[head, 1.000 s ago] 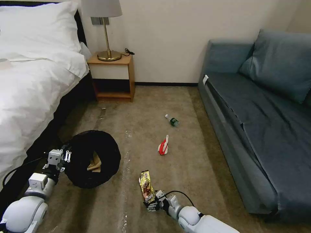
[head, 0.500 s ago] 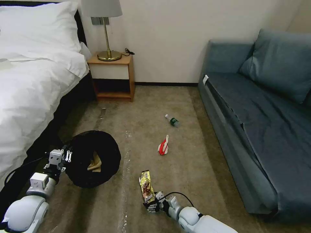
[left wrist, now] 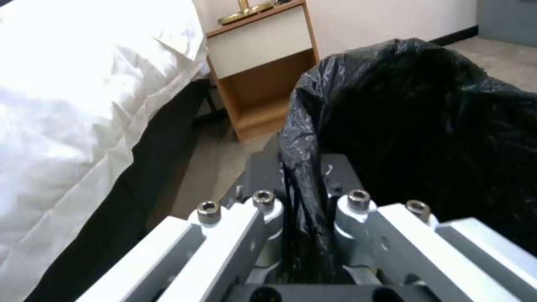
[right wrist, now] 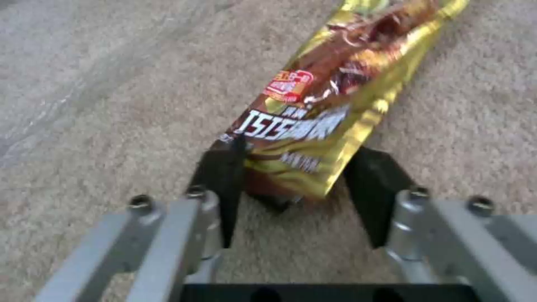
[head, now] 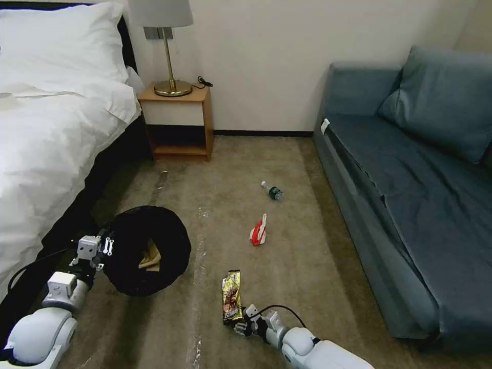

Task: Pick up the trash bin, then pick up the garbage on the floor and place it into the trash bin.

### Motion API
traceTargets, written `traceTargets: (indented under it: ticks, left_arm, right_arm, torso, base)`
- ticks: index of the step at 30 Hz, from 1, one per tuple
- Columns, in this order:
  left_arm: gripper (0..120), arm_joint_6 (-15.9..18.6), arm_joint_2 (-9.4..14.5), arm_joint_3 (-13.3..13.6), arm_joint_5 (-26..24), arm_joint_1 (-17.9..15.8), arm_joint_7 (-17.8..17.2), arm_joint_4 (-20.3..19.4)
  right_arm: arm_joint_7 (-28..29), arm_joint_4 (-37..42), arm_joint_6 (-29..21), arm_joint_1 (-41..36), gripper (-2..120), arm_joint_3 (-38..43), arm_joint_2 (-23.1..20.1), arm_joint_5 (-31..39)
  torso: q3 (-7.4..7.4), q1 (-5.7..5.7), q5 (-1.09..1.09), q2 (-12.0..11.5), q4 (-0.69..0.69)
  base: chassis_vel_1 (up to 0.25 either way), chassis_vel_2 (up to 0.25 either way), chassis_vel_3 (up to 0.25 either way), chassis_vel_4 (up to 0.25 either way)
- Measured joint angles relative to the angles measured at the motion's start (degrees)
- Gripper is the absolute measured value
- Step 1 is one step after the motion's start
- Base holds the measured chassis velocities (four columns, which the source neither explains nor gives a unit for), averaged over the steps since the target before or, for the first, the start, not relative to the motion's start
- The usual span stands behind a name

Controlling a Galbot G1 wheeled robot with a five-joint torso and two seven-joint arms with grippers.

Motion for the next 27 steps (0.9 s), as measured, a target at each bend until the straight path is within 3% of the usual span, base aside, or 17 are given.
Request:
traceTargets:
  ticks: [6,8,9,11,27]
  left_arm:
    - [6,-0.2,0.0,0.0,0.0,0.0,0.1,0.2]
    - [6,-0.3,0.0,0.0,0.0,0.0,0.2,0.3]
    - [6,-0.3,0.0,0.0,0.0,0.0,0.2,0.3]
    - [6,-0.3,0.0,0.2,0.1,0.0,0.2,0.3]
    - [6,-1.1,-0.2,-0.1,0.7,0.7,0.2,0.1]
  right_arm:
    - [-0.5,-0.1,0.3,0.1,26,0.0,0.0,0.1]
    - [-0.7,-0.2,0.5,0.1,12,0.2,0.0,0.1]
    - [-0.7,-0.2,0.5,0.1,12,0.2,0.0,0.1]
    - [-0.9,-0.4,0.8,0.0,0,0.4,0.0,0.1]
    - [-1.9,1.4,2.3,-0.3,0,4.0,-1.6,-0.6]
  torso:
    - [0.00,0.00,0.00,0.0,0.00]
    - [0.00,0.00,0.00,0.0,0.00]
    - [0.00,0.00,0.00,0.0,0.00]
    - [0.00,0.00,0.00,0.0,0.00]
    - [0.00,0.00,0.00,0.0,0.00]
  base:
    - [0.000,0.000,0.000,0.000]
    - [0.000,0.000,0.000,0.000]
    - [0.000,0.000,0.000,0.000]
    - [0.000,0.000,0.000,0.000]
    - [0.000,0.000,0.000,0.000]
